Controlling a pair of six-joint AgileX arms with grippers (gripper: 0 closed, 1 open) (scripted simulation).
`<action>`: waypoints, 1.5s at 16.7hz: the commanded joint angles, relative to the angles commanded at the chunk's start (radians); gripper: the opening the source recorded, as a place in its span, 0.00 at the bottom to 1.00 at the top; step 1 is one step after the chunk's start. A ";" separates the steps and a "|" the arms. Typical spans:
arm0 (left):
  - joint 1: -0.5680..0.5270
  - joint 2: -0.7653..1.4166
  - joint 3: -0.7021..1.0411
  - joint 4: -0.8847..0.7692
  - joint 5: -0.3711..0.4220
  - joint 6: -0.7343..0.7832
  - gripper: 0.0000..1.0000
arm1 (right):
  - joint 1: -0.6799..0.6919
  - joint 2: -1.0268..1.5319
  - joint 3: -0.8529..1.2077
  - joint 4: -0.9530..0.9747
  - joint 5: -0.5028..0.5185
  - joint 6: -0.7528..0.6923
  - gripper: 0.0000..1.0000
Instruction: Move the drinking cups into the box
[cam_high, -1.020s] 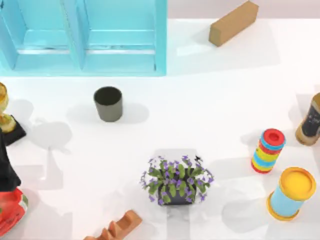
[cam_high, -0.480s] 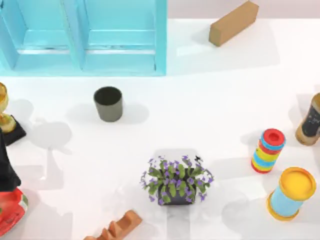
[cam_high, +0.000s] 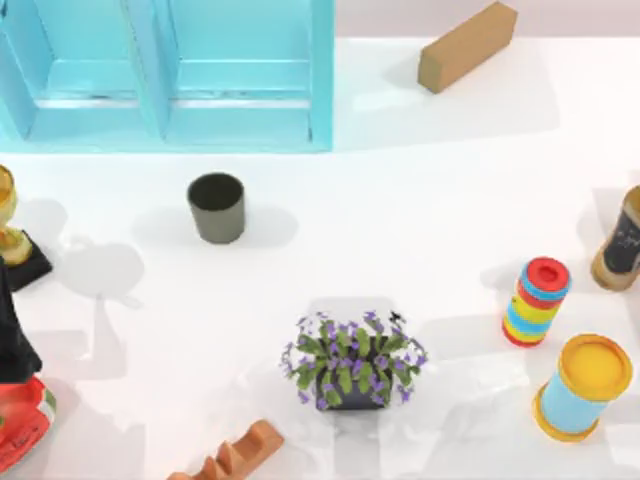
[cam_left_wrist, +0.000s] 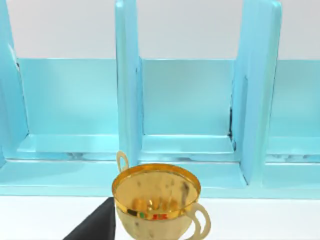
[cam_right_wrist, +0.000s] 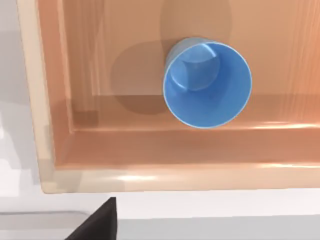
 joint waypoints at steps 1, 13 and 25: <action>0.000 0.000 0.000 0.000 0.000 0.000 1.00 | 0.000 0.000 0.000 0.000 0.000 0.000 1.00; 0.000 0.000 0.000 0.000 0.000 0.000 1.00 | 0.506 0.517 0.556 -0.005 0.135 0.484 1.00; 0.000 0.000 0.000 0.000 0.000 0.000 1.00 | 1.349 1.266 1.459 0.073 0.352 1.308 1.00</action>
